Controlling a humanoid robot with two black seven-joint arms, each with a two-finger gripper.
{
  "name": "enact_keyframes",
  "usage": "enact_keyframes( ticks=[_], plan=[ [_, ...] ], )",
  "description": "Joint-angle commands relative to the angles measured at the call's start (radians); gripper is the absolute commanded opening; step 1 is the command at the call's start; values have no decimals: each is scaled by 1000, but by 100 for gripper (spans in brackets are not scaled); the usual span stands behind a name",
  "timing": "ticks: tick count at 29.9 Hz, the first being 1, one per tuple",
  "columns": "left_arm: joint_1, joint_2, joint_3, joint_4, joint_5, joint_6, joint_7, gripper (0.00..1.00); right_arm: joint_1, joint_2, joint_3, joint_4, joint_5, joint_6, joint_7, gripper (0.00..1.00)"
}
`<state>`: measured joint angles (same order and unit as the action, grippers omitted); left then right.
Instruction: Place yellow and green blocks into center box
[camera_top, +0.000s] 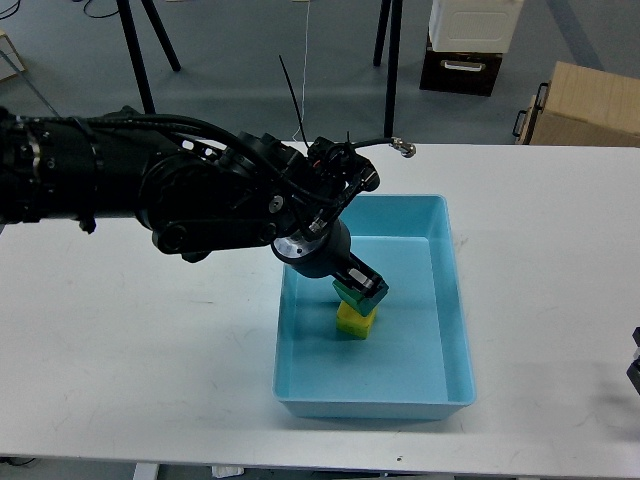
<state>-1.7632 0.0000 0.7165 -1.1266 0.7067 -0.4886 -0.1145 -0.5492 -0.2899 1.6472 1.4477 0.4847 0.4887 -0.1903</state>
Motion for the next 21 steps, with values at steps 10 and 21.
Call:
enact_keyframes(
  ticks=[10,21],
  plan=[
    [146,148,-528,30,-1,0,7,89,28,-11,-9,8,-1,0,0,100],
    [664,310,-1426,16,-52,0,9,92,103,-15,8,10,-84,0,2,100]
  ],
)
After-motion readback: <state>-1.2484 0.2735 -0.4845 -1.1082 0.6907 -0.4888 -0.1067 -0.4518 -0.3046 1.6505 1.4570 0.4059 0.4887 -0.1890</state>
